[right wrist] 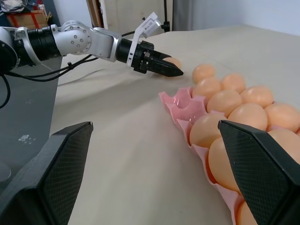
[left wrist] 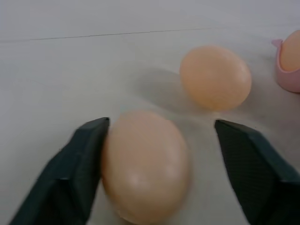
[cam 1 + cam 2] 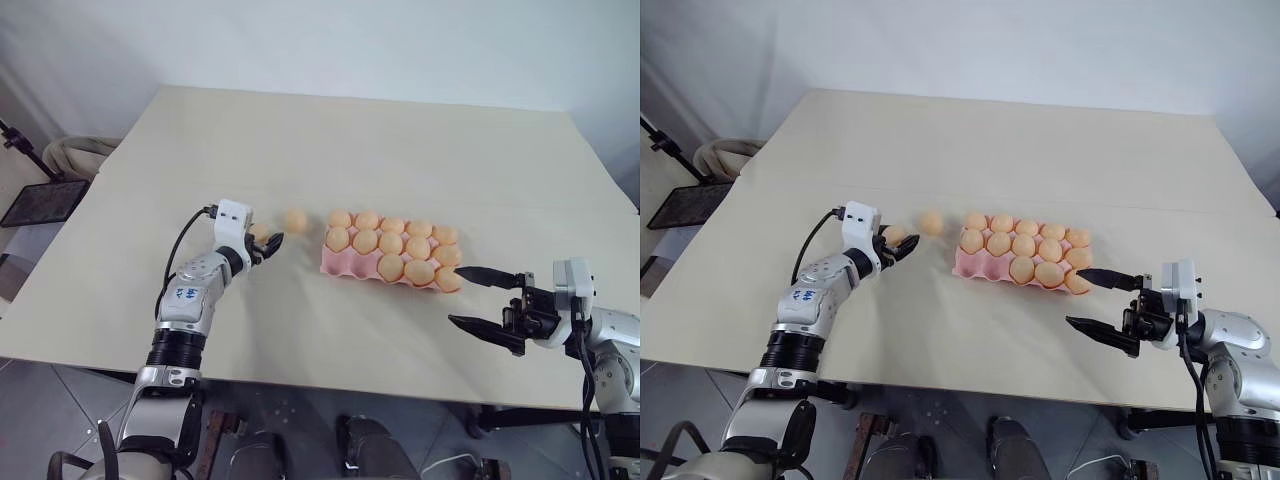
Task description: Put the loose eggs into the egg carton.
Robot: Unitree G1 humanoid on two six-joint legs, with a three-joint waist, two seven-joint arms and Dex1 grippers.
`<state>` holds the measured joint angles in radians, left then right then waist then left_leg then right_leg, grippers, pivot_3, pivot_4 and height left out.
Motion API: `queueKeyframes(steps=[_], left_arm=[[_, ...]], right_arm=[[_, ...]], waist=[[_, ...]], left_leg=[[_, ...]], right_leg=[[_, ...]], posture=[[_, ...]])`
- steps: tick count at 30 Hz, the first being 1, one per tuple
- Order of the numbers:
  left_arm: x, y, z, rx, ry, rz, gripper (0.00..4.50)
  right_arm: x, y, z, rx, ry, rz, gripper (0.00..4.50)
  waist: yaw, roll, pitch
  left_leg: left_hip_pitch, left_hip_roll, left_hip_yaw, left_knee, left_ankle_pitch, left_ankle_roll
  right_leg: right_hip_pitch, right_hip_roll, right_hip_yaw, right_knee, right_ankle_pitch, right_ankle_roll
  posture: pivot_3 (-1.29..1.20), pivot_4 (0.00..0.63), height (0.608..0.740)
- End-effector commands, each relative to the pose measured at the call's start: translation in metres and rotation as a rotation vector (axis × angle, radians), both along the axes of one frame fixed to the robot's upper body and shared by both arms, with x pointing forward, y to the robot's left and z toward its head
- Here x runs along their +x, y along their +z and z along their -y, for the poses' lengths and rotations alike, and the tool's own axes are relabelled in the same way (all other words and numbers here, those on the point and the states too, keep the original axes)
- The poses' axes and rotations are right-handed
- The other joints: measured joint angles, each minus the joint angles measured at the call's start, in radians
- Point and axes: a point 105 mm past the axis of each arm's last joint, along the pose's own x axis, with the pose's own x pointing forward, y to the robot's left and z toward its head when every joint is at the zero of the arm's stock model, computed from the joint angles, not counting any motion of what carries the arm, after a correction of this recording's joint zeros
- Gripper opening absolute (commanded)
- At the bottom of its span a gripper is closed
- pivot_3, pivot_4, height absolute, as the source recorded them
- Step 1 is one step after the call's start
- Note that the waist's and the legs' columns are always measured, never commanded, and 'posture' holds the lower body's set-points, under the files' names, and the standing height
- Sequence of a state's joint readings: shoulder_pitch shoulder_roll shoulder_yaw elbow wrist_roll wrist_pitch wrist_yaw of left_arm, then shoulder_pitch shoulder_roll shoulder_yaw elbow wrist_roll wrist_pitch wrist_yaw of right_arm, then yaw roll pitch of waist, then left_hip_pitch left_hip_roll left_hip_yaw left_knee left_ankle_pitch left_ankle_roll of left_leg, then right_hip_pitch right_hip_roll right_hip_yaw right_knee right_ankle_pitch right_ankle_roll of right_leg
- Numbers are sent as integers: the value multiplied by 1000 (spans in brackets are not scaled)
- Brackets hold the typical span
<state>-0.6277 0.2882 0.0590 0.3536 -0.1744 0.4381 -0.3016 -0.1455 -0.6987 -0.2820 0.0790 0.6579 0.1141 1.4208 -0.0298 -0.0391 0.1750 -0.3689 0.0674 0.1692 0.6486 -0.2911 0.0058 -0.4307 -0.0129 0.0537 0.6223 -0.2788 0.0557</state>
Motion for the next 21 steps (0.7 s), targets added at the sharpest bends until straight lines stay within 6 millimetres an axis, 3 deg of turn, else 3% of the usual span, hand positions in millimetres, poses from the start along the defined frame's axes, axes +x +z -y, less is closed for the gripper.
queueKeyframes(steps=[1,4,14,21], left_arm=[[-1,12,6,15,-44,39,2554],[-6,18,12,-6,-81,55,1737],[-33,69,51,-34,-346,153,1737],[-49,81,94,-15,-590,151,1737]], right_arm=[[-2,12,3,-19,-11,51,4500],[-2,12,4,-20,-14,53,4500],[-6,16,4,3,6,73,4500],[-10,14,5,13,-4,83,4500]], waist=[[1,0,0],[1,0,0],[1,0,0],[1,0,0]], left_leg=[[0,0,0,0,0,0],[0,0,0,0,0,0],[0,0,0,1,0,-1],[0,0,0,1,0,0]], right_leg=[[0,0,0,0,0,0],[0,0,0,0,0,0],[0,0,0,1,0,0],[0,0,0,1,0,0]], posture=[[0,150,740],[0,150,740],[0,150,740],[0,150,740]])
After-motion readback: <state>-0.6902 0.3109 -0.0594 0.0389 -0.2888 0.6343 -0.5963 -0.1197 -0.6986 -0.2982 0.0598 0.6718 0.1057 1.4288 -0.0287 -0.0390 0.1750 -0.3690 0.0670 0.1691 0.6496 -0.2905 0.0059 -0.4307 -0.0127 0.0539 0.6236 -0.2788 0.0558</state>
